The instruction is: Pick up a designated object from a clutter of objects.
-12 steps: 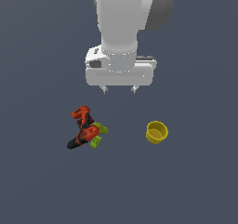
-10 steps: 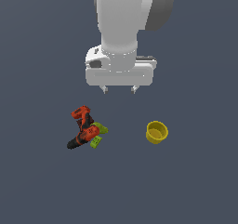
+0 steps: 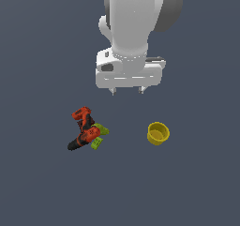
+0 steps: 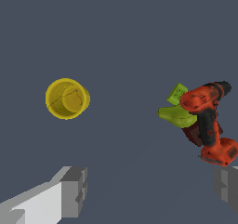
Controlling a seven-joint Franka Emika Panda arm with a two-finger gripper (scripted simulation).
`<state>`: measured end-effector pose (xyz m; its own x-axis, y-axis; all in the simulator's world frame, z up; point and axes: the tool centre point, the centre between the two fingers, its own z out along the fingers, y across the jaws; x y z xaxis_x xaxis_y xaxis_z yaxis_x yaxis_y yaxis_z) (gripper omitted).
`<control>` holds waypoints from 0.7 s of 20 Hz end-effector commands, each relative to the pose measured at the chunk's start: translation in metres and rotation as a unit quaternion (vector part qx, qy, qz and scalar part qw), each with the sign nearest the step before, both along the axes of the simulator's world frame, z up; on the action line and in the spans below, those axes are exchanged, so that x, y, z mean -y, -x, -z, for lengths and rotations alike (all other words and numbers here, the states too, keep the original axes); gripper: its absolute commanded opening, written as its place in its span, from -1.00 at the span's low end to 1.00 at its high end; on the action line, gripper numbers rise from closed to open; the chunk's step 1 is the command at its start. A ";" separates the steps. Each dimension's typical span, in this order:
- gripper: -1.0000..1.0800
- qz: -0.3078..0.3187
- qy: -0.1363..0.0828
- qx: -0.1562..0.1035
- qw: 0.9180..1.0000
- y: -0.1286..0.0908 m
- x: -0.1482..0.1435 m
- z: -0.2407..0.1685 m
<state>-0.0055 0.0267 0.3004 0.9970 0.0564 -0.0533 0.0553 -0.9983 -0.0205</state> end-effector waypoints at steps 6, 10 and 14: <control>0.92 0.000 0.000 0.000 1.000 0.000 0.000 0.000; 0.92 0.014 -0.001 0.000 1.000 -0.001 0.002 0.005; 0.92 0.041 -0.001 0.000 0.999 -0.004 0.007 0.013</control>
